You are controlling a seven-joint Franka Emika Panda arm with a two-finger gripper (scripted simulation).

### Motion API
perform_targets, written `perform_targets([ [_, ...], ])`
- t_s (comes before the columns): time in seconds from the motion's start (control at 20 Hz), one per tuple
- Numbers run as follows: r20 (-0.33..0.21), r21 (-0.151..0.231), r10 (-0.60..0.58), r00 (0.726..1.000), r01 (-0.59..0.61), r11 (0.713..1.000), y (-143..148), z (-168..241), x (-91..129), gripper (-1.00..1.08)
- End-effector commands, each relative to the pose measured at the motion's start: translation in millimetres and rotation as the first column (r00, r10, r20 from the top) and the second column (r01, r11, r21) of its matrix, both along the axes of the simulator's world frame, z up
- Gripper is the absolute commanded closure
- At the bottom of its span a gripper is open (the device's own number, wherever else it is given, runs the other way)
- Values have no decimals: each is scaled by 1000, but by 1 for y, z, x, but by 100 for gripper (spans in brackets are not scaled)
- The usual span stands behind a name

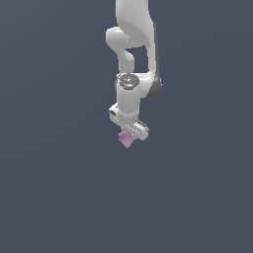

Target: Pick up the object and move it to a goal position.

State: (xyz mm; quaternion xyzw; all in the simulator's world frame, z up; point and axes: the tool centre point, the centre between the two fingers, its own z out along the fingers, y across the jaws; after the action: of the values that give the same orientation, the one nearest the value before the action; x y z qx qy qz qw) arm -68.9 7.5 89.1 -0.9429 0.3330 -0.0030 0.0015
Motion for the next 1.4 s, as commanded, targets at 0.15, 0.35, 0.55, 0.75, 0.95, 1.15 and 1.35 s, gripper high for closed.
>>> perform_targets([
  [0.15,0,-1,-1,1000,1,1000,13,36,16,108],
  [0.35,-1,-2,-2,1000,2,1000,25,69,32,108],
  [0.55,-2,-3,-2,1000,2,1000,38,105,49,108],
  [0.75,-2,-3,-3,1000,3,1000,51,140,66,108],
  [0.95,-3,-3,-3,1000,3,1000,62,172,81,108],
  [1.15,-4,-2,-3,1000,3,1000,73,200,95,108],
  [1.35,-4,-2,-3,1000,3,1000,82,225,108,108],
])
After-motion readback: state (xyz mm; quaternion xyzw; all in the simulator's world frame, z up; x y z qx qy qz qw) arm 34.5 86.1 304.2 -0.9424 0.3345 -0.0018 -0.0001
